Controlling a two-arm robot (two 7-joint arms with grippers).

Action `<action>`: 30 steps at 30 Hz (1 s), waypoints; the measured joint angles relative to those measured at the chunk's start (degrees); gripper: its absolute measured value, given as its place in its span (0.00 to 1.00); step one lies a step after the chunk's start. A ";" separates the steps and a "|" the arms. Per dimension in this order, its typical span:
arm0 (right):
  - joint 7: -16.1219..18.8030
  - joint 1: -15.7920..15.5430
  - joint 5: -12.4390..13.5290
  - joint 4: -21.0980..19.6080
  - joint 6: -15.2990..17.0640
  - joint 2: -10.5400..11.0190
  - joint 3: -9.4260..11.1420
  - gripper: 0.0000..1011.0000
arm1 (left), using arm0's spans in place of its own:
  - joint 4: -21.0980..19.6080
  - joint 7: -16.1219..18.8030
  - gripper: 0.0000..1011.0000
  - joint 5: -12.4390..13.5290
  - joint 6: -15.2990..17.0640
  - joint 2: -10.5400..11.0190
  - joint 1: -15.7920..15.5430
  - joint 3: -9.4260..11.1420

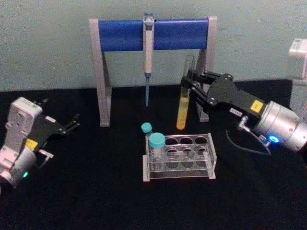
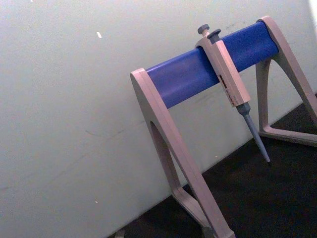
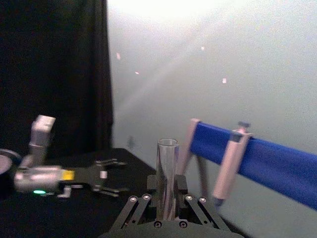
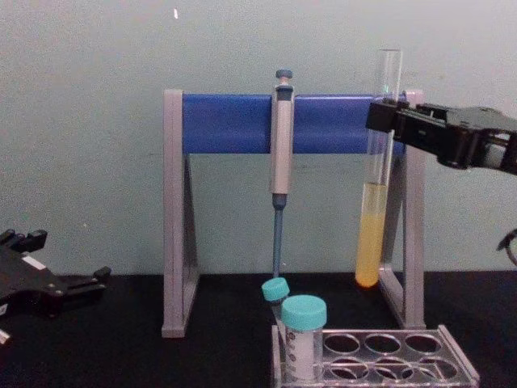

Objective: Pick up the test tube from the test tube rack, shake it, then place it back into the test tube rack.

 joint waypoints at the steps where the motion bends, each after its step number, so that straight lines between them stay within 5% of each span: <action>1: 0.50 -0.25 0.78 -0.26 0.27 0.28 0.01 0.23 | 0.00 0.00 0.99 0.00 0.00 0.00 0.00 0.00; 6: 3.24 -2.40 4.16 -2.26 1.48 3.40 0.39 0.23 | 0.00 0.00 0.99 0.00 0.00 0.00 0.00 0.00; 15: 3.25 -6.00 4.47 -5.25 1.41 9.87 1.76 0.23 | 0.00 0.00 0.99 0.00 0.00 0.00 0.00 0.00; 22: -1.54 -7.05 0.40 -5.48 -0.38 11.71 3.22 0.23 | 0.00 0.00 0.99 0.00 0.00 0.00 0.00 0.00; 30: -8.28 -5.18 -7.02 -4.03 -0.78 9.10 3.13 0.23 | 0.00 0.00 0.99 0.00 0.00 0.00 0.00 0.00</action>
